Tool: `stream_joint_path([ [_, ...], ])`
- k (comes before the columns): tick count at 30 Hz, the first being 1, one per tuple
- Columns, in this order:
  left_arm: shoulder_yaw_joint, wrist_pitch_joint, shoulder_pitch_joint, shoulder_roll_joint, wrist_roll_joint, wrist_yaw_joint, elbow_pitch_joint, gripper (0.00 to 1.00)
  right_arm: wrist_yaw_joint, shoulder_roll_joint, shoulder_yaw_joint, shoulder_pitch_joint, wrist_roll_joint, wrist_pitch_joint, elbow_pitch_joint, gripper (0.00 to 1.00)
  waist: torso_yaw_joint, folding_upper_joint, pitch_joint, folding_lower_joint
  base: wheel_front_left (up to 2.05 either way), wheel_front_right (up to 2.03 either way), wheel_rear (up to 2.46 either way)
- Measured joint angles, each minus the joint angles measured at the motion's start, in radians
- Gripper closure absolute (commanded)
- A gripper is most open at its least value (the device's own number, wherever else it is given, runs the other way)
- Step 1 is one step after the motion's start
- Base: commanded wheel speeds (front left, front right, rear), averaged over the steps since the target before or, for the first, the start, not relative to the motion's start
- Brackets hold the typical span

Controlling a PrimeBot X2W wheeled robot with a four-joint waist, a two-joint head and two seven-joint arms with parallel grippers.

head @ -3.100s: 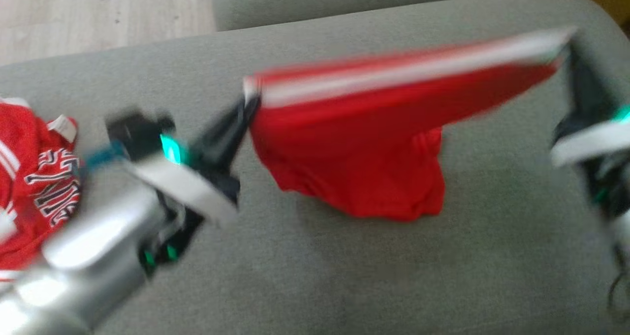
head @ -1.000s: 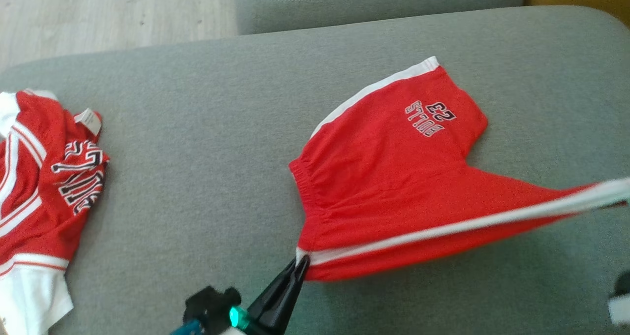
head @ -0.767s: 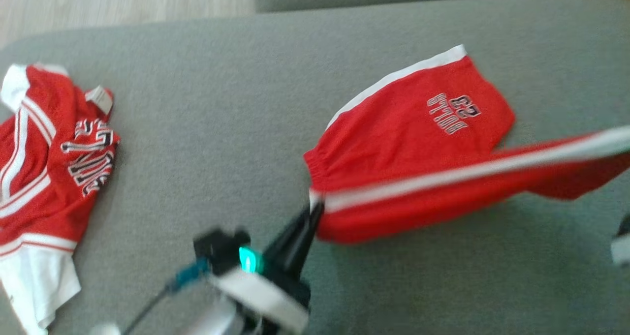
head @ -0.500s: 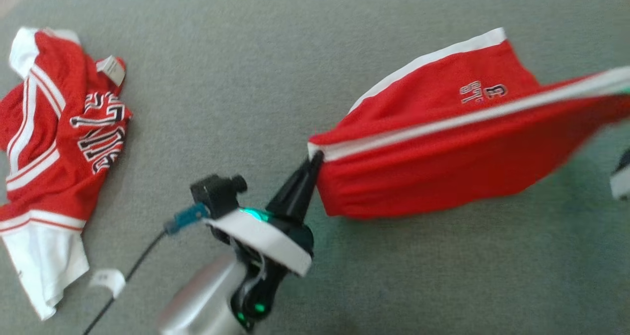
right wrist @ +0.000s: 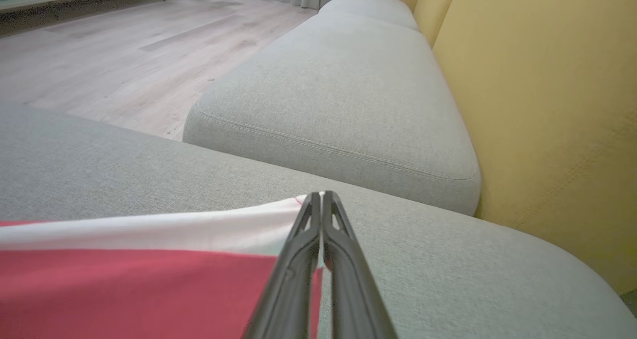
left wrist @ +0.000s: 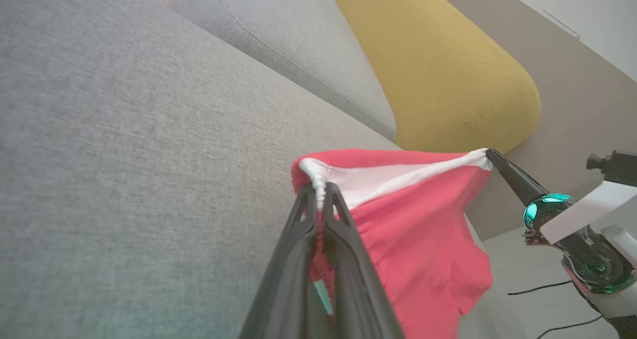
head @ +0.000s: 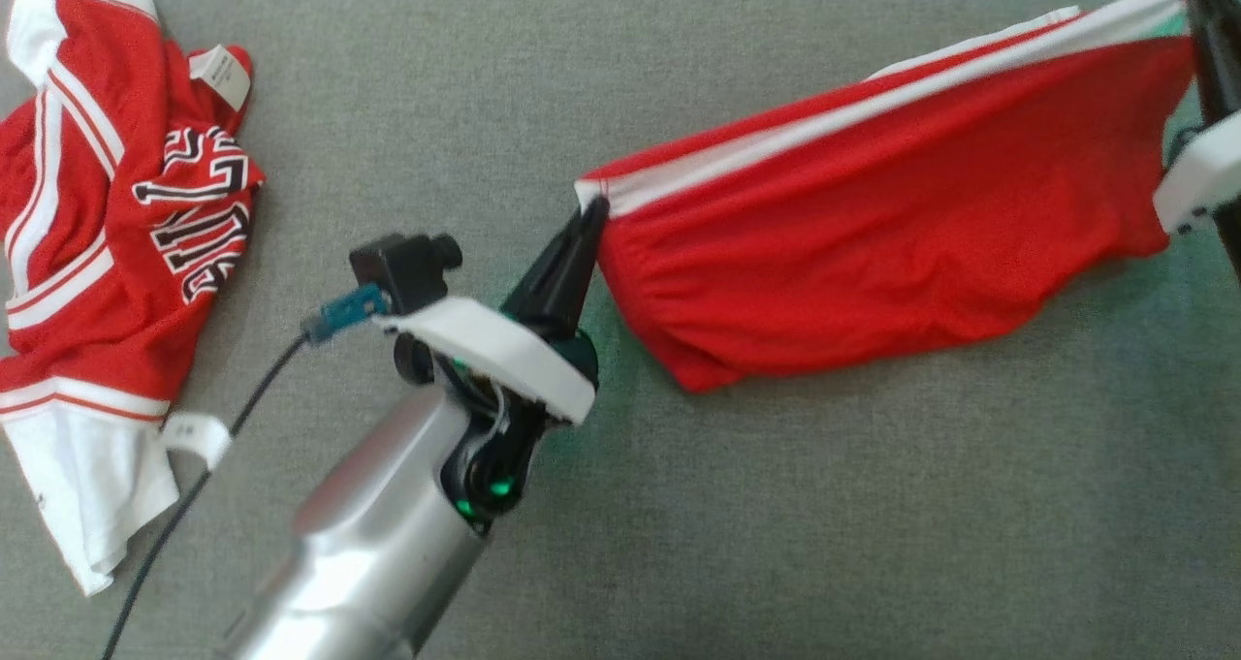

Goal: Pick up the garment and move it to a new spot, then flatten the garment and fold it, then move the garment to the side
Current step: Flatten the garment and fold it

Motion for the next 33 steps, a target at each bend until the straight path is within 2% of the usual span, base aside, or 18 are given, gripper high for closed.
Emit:
stream_joint_path([
  [6,-0.026,-0.008,-0.067,-0.004,-0.023,0.000,0.059,1.00,0.000,-0.006,0.110,-0.093,0.016,-0.002,0.122,1.00,0.005,0.0000,0.026,-0.0001,0.00,0.00,0.00],
  [7,-0.035,-0.009,-0.071,-0.005,-0.024,0.000,0.068,0.87,0.000,-0.006,0.123,-0.104,0.021,-0.012,0.139,1.00,0.004,0.0000,0.028,-0.0001,0.00,0.00,0.00],
  [8,-0.040,-0.009,-0.073,-0.006,-0.025,0.000,0.075,0.67,0.000,-0.006,0.135,-0.116,0.029,-0.021,0.156,0.96,0.004,0.0000,0.029,-0.0001,0.00,0.00,0.00],
  [9,-0.044,-0.010,-0.073,-0.006,-0.027,0.000,0.081,0.31,0.000,-0.006,0.145,-0.126,0.039,-0.030,0.170,0.70,0.003,0.0000,0.029,0.0000,0.00,0.00,0.00],
  [10,-0.049,-0.015,-0.074,-0.006,-0.036,0.000,0.089,0.00,0.000,-0.006,0.155,-0.135,0.047,-0.039,0.184,0.40,0.003,0.0000,0.029,-0.0001,0.00,0.00,0.00],
  [11,-0.054,-0.022,-0.077,-0.006,-0.042,0.000,0.094,0.00,0.000,-0.006,0.162,-0.143,0.055,-0.052,0.195,0.00,0.002,0.0000,0.027,-0.0001,0.00,0.00,0.00],
  [15,-0.073,-0.065,-0.087,-0.002,-0.036,0.000,0.123,0.00,0.000,-0.005,0.196,-0.150,0.104,-0.101,0.223,0.00,0.001,0.0000,0.010,-0.0001,0.00,0.00,0.00],
  [19,-0.094,-0.149,-0.083,0.013,0.041,0.011,0.142,0.00,0.000,-0.009,0.224,-0.131,0.164,-0.126,0.211,0.00,-0.001,0.0000,-0.015,-0.0003,0.00,0.00,0.00],
  [24,-0.072,-0.205,-0.029,0.046,0.238,0.138,0.090,0.00,0.000,-0.054,0.234,-0.011,0.262,-0.141,0.144,0.00,-0.004,0.0000,-0.061,-0.0003,0.00,0.00,0.00],
  [30,0.067,-0.206,0.198,0.051,0.590,0.309,-0.187,0.00,0.000,-0.072,0.195,0.136,0.332,-0.108,0.104,0.00,0.003,0.0000,-0.095,-0.0004,0.00,0.00,0.00],
  [33,0.106,-0.207,0.312,0.040,0.709,0.358,-0.293,0.00,0.000,-0.074,0.154,0.167,0.356,-0.090,0.107,0.00,0.026,0.0000,-0.100,-0.0004,0.00,0.00,0.00],
])
